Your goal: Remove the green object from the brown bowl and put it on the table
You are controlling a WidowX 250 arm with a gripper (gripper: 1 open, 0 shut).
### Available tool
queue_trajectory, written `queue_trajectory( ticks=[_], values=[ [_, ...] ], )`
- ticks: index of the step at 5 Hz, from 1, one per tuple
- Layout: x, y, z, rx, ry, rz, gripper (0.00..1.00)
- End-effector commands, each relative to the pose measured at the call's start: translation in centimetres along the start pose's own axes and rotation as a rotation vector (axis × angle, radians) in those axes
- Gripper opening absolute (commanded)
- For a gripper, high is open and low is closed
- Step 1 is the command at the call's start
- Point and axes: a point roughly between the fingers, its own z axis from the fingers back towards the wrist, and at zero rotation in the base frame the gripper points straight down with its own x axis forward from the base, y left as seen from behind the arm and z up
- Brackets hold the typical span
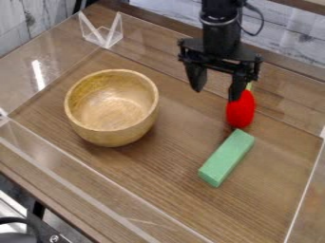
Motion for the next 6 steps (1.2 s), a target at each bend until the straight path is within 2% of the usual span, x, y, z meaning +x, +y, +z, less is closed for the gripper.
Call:
queue_trajectory(
  ticks=[1,2,5,6],
  values=[
    [2.6,-0.6,0.9,-0.004,-0.045,-0.001,1.00],
    [4.0,-1.2,0.5,-0.001,-0.037,0.005,1.00],
    [4.1,-1.1,-2.5,0.024,-0.010,0.067,1.00],
    [4.2,-1.3,-2.3,0.018,-0.001,0.002,0.00]
  ],
)
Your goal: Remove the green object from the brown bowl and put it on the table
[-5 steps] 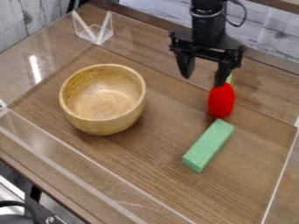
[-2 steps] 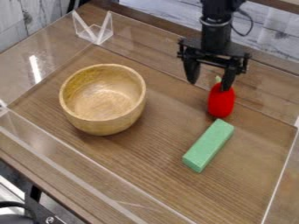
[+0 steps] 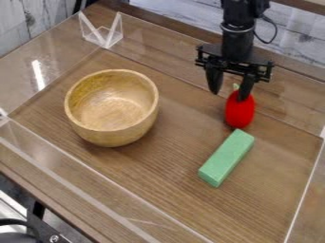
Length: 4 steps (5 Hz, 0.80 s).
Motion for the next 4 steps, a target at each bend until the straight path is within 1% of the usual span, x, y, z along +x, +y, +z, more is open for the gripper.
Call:
queue_trajectory(
  ticks=[1,3,4],
  values=[
    [1.0,-0.4,2.0,-0.018,-0.043,-0.075,0.00],
    [-1.9,-0.6,0.2,-0.031,-0.041,-0.088,0.00],
    [-2.0,0.0,0.7,-0.051,-0.040,-0.164,0.00]
  ],
)
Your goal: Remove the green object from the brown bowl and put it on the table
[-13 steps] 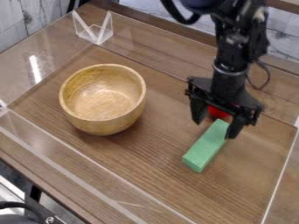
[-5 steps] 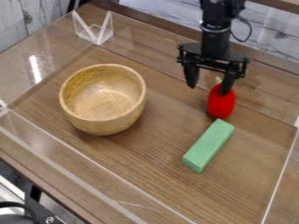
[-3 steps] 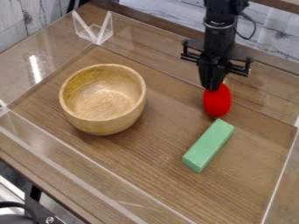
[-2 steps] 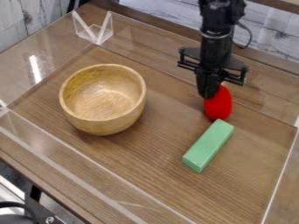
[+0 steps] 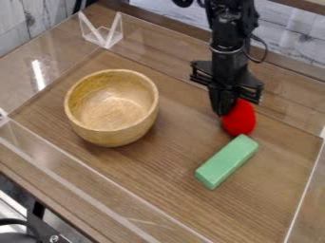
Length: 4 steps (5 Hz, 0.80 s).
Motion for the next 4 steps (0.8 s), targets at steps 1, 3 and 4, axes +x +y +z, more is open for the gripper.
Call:
queue_trajectory(
  ticks=[1,3,4],
  values=[
    [0.46,0.48,2.70,-0.020,-0.063,-0.078,0.00],
    [0.16,0.71,2.09,-0.032,-0.082,-0.105,0.00],
    [0.29,0.94,2.86,-0.045,-0.085,-0.148,0.00]
  ],
)
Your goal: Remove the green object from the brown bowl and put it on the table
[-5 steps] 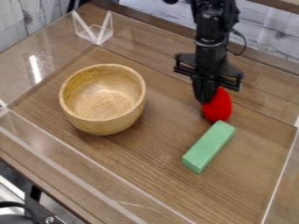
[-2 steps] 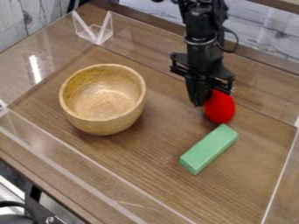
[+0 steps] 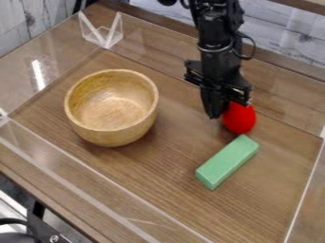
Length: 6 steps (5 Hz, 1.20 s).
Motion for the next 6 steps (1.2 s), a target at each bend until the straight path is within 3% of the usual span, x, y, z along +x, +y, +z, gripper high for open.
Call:
queue_trajectory(
  ticks=[1,2,4,5,6],
  values=[
    [1.3,0.3,3.2,0.005,-0.085,-0.054,1.00],
    [0.4,-1.3,4.7,-0.012,-0.063,-0.108,1.00],
    [-3.4,-0.2,5.8,-0.001,-0.050,-0.061,1.00],
    [-3.9,-0.3,4.1,0.014,-0.038,-0.032,1.00],
    [-4.2,-0.5,2.6,0.026,-0.023,-0.009,0.00]
  ],
)
